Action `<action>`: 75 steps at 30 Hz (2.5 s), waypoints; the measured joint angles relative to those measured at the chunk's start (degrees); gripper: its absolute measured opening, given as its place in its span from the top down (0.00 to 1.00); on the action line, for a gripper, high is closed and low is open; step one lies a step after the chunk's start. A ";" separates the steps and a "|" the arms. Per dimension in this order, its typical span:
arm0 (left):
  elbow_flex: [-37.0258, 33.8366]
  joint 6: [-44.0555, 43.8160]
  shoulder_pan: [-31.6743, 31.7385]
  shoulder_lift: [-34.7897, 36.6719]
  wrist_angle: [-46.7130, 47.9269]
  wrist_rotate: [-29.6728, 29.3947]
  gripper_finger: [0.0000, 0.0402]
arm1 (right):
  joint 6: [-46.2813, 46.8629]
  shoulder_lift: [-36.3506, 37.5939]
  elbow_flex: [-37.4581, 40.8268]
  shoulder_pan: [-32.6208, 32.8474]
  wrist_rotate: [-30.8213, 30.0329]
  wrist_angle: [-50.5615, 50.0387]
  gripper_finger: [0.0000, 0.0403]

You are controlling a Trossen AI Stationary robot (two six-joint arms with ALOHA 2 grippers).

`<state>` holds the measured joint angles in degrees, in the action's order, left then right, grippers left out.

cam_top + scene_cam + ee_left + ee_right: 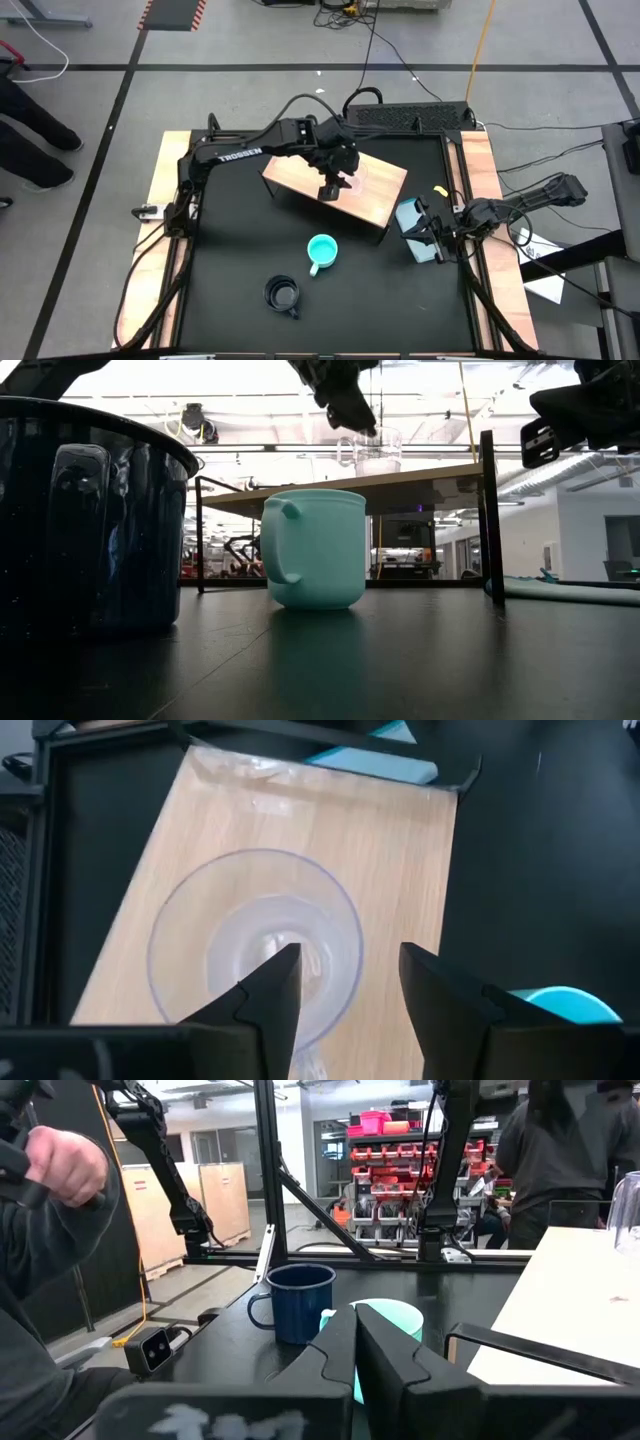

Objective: Stack small to large cups/mugs on shelf
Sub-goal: Put the transparent mug on the shelf

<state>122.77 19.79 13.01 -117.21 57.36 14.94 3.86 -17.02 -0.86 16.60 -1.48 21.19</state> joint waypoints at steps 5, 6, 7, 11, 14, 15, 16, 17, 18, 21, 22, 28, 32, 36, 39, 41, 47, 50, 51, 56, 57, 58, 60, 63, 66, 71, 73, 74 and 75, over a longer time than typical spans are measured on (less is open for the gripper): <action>-1.65 0.20 0.01 0.00 -0.52 -1.44 0.57 | 0.02 0.00 0.01 0.00 0.00 -0.11 1.00; -1.83 0.35 0.03 0.00 -0.52 -1.62 0.57 | 0.02 0.00 0.00 0.00 0.00 -0.11 1.00; -1.87 0.50 0.03 0.00 -0.50 -1.91 0.57 | 0.02 0.01 0.00 0.00 0.00 -0.09 1.00; -1.87 0.70 0.03 0.02 -0.57 -2.94 0.57 | 0.02 0.00 0.01 0.00 0.00 -0.10 1.00; -1.87 0.84 0.03 0.02 -0.62 -2.99 0.57 | 0.02 0.00 0.01 0.00 0.00 -0.10 1.00; -1.87 1.02 0.03 0.02 -0.66 -3.00 0.57 | 0.02 0.00 0.01 0.00 0.00 -0.10 1.00; -1.87 1.11 0.03 0.02 -0.69 -3.02 0.57 | 0.02 0.00 0.00 0.00 0.00 -0.10 1.00; -1.87 1.10 0.03 0.02 -0.83 -3.02 0.57 | 0.02 0.00 0.01 0.00 0.00 -0.11 1.00; -1.87 1.10 0.03 0.02 -1.08 -3.02 0.57 | 0.02 0.00 0.00 0.00 0.00 -0.11 1.00; -1.87 1.07 0.03 0.02 -1.86 -3.02 0.57 | 0.02 0.00 0.02 0.00 0.00 -0.09 1.00; -1.87 0.89 0.03 0.04 -1.96 -3.02 0.57 | 0.02 0.00 0.01 0.00 0.00 -0.09 1.00; -1.87 0.95 0.03 0.04 -1.97 -3.02 0.57 | 0.41 0.00 0.02 0.00 0.02 -0.11 1.00; -1.87 0.53 0.03 0.04 -1.97 -2.97 0.57 | 1.30 0.00 0.00 0.00 0.02 -0.09 1.00; -1.87 0.46 0.03 0.04 -1.97 -2.93 0.58 | 1.46 0.00 0.01 0.00 0.01 -0.09 1.00; -1.87 0.46 0.03 0.04 -1.97 -2.53 0.63 | 1.47 0.00 0.01 0.00 0.00 -0.09 1.00; -1.87 0.44 0.03 0.04 -1.98 -1.55 0.69 | 1.46 0.00 0.02 0.00 0.00 -0.09 1.00; -1.87 0.42 0.03 0.04 -2.05 -1.44 0.87 | 1.46 0.00 0.01 0.00 0.00 -0.09 1.00; -1.87 0.47 0.03 0.07 -2.16 -1.43 0.96 | 1.46 0.01 0.01 0.00 0.00 -0.09 1.00; -1.87 0.50 0.03 0.07 -2.21 -1.41 0.98 | 1.46 0.00 0.01 0.00 0.01 -0.09 1.00; -1.87 0.44 0.03 0.11 -2.23 -1.38 0.98 | 1.46 0.00 0.01 0.00 0.00 -0.07 1.00; -1.87 0.44 0.03 0.11 -2.25 -1.36 0.99 | 1.46 0.00 0.00 0.00 0.00 -0.09 1.00; -1.87 0.46 0.03 0.11 -2.26 -1.36 0.99 | 1.46 0.00 0.00 0.00 0.00 -0.07 1.00; -1.87 0.46 0.03 0.11 -2.70 -1.38 0.99 | 1.46 0.00 0.02 0.00 0.01 -0.07 1.00; -1.85 0.44 0.03 0.11 -3.52 -1.38 0.99 | 1.46 0.00 0.00 0.00 0.00 -0.07 1.00; -1.34 0.01 0.03 0.11 -3.55 -1.39 0.99 | 1.46 0.00 0.00 0.00 0.00 -0.07 1.00; 0.49 -0.92 0.01 0.11 -1.55 -2.65 1.00 | 1.46 0.01 0.01 0.00 0.01 -0.07 1.00; 1.71 -2.05 0.01 0.11 0.21 -3.95 1.00 | 1.46 0.01 0.01 0.00 0.01 -0.05 1.00; 2.47 -2.85 0.01 0.11 1.13 -4.90 1.00 | 1.46 0.02 0.00 0.00 0.02 -0.04 1.00; 3.18 -3.62 0.01 0.11 1.70 -5.79 1.00 | 1.46 0.00 0.02 0.00 0.00 -0.04 1.00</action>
<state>125.95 16.17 13.02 -117.10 59.06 9.15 5.32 -17.02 -0.84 16.60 -1.48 21.15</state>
